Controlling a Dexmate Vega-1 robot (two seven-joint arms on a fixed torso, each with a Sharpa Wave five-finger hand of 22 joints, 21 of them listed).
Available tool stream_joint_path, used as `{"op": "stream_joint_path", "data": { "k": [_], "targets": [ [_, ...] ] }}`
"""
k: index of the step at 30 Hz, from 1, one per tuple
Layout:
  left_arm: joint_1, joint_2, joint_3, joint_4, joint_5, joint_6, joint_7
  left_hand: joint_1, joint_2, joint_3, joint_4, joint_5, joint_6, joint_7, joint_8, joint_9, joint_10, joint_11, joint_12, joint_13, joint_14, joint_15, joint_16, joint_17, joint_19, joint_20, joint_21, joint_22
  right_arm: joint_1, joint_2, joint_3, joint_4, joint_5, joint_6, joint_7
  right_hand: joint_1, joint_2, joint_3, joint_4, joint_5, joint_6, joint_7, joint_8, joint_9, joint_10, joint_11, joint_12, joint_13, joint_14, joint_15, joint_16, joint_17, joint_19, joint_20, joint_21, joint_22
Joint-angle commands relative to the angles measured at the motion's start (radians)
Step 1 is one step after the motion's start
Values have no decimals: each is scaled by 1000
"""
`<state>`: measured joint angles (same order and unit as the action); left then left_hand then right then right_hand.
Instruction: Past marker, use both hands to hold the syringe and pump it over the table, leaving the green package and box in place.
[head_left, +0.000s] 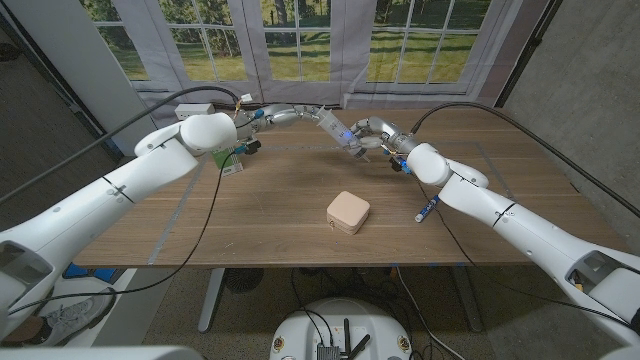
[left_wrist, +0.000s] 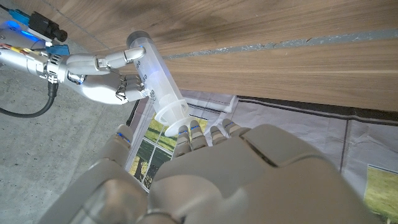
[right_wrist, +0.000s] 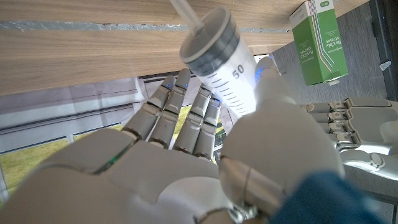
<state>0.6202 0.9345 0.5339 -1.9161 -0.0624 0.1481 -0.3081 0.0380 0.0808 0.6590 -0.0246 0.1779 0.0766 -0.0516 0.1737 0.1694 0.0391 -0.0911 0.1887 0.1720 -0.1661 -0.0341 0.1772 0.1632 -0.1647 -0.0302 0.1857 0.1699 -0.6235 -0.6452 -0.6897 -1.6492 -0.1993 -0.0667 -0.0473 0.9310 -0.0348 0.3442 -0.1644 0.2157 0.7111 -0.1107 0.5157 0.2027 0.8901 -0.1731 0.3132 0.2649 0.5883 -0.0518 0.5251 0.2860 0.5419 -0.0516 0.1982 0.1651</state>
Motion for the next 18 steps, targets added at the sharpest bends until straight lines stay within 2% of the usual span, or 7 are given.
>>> {"op": "stream_joint_path", "data": {
  "k": [1,18],
  "targets": [
    [14,7,-7,-4,-3,-16,3,-6,74,3,4,4,7,-3,7,2,2,1,2,0,4,-44,-2,3,-27,-37,9,3,-10,1,3,-21,-5,-17,-7,142,152,-1,-1,6,113,-105,3,3,40,-34,-2,3,9,-175,-2,3,5,-50,-5,3],
    [44,36,-41,-27,-7,-6,33,-1,75,6,0,3,12,-10,8,2,-2,-3,0,0,16,-44,0,1,-16,-33,12,3,-13,2,3,-17,4,-33,-7,140,151,-4,0,6,105,-105,-4,3,35,-33,-8,4,6,-171,-8,3,5,-49,-5,3]
  ]
}}
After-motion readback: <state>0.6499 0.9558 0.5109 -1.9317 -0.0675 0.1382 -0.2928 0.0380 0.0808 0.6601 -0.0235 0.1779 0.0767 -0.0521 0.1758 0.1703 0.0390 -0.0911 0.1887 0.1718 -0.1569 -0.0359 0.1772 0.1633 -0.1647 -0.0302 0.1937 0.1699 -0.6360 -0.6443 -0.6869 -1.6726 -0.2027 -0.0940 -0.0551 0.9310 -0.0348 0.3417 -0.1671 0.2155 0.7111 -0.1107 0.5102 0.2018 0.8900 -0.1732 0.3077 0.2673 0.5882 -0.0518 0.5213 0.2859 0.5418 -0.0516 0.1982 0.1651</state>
